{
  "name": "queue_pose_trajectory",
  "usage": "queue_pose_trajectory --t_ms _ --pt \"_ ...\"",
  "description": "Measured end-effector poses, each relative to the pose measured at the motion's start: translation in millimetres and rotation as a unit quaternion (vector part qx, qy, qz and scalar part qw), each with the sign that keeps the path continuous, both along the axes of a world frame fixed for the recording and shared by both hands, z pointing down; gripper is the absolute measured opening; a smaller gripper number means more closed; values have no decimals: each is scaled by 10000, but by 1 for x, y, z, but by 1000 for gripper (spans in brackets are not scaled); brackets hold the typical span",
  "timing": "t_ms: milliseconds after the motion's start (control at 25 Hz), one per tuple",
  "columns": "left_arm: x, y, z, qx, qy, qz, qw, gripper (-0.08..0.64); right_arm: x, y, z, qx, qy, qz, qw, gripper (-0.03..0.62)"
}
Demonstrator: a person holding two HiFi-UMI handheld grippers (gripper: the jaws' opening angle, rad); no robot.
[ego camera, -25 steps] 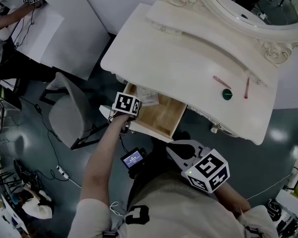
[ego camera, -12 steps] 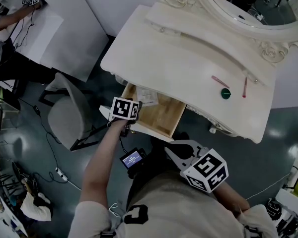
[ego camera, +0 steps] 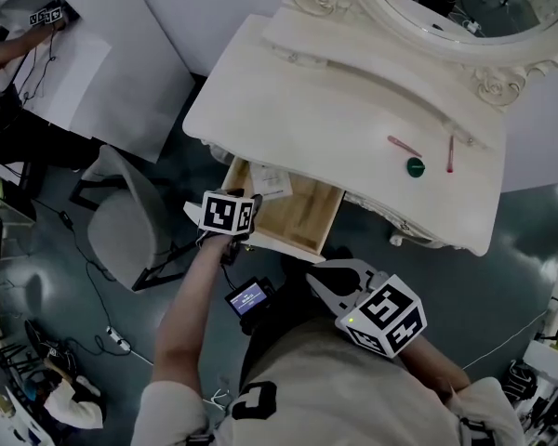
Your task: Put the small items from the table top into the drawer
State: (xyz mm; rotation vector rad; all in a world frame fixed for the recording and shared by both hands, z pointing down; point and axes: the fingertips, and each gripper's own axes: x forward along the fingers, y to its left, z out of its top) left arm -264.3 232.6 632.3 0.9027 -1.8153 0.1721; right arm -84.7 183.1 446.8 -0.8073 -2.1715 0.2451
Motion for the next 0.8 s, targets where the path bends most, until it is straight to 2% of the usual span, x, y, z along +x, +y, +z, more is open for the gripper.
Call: queue_pose_trajectory --t_ms 480,800 --pt "20 -22 -17 257 -53 107 9996 225 13 -23 -4 145 -81 362 9992 28" --pt "38 -38 -32 248 -195 5 9995 225 29 -47 -11 67 -230 285 9993 28"
